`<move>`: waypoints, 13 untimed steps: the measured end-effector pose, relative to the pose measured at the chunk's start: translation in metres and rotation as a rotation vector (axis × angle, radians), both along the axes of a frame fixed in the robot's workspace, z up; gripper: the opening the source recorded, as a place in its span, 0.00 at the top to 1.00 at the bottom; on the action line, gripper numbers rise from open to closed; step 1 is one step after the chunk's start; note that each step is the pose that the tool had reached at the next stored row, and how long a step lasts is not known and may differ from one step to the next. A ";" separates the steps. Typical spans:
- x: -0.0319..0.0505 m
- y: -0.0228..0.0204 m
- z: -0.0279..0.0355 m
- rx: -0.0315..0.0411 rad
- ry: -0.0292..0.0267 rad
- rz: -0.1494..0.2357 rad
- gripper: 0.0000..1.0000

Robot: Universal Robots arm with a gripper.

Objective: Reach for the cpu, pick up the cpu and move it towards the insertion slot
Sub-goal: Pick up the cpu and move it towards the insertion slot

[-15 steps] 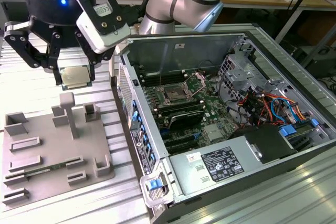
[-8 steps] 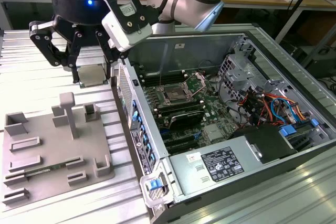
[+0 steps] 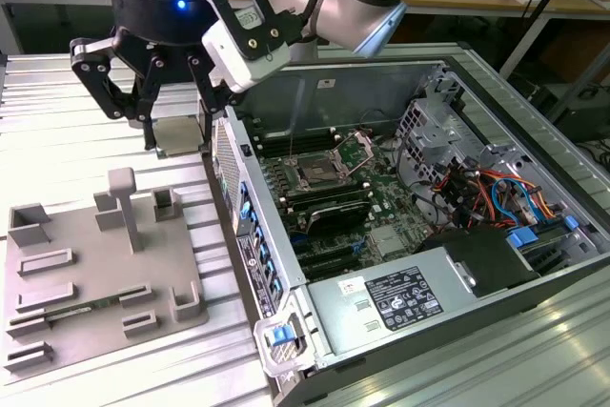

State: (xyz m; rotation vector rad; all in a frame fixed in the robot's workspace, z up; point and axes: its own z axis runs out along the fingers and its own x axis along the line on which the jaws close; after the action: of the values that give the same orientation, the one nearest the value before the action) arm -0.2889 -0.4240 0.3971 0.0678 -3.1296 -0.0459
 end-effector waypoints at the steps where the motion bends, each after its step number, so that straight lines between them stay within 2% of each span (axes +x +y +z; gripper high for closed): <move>1: 0.0009 0.0000 0.0000 0.0000 0.0001 0.000 0.45; 13: 0.0144 0.0000 0.0000 0.0000 0.0000 0.000 0.45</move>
State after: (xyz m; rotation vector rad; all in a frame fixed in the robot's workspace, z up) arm -0.2745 -0.4240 0.3971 0.0679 -3.1296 -0.0459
